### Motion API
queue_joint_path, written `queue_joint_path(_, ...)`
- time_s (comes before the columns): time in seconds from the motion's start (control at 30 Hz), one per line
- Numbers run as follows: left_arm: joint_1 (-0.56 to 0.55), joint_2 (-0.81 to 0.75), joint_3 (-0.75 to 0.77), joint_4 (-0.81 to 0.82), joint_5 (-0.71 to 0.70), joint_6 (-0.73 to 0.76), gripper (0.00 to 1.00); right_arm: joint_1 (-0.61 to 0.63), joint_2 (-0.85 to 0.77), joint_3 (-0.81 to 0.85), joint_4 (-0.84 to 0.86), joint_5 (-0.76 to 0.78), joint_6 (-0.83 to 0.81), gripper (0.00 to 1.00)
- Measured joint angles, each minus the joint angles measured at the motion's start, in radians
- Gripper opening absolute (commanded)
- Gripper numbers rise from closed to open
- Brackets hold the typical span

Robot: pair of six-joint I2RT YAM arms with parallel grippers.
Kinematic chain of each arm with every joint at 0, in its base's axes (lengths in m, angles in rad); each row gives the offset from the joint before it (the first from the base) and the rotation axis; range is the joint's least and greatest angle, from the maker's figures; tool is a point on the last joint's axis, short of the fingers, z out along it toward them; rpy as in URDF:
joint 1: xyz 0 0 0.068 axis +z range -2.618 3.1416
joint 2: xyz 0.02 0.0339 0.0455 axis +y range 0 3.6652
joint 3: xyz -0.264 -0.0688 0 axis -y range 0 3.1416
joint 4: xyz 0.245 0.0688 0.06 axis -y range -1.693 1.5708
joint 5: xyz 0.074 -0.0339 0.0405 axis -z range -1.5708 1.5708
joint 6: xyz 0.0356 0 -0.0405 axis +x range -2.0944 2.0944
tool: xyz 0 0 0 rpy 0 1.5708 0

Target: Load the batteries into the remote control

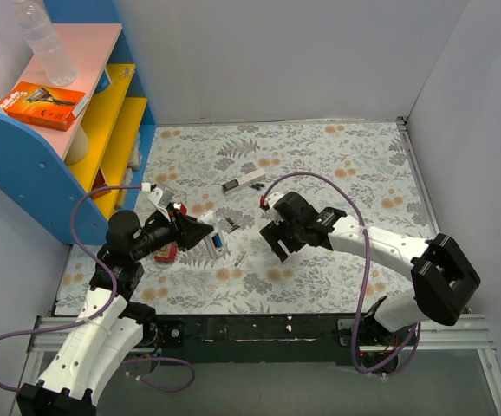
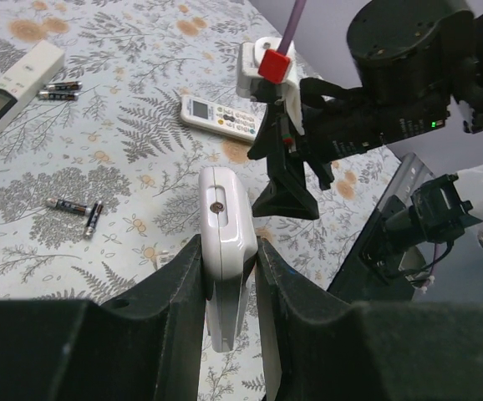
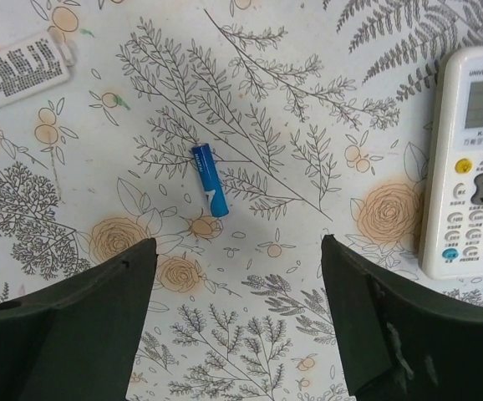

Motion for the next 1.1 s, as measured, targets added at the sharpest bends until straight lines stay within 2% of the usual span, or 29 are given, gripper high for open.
queue_joint_path(0.17,0.0,-0.003,-0.002,0.042,0.061,-0.001,0.0,-0.009,-0.045,-0.095,0.034,0.007,0.057,0.79)
queue_joint_path(0.43,0.002,0.012,-0.011,0.055,0.086,-0.002,0.0,-0.012,-0.051,-0.166,0.078,0.0,0.099,0.77)
queue_joint_path(0.77,0.008,0.015,-0.011,0.055,0.08,-0.002,0.0,-0.012,0.023,-0.18,0.15,-0.01,0.109,0.76)
queue_joint_path(1.1,0.013,0.016,-0.011,0.047,0.064,-0.001,0.0,-0.012,0.059,-0.175,0.18,0.046,0.109,0.76)
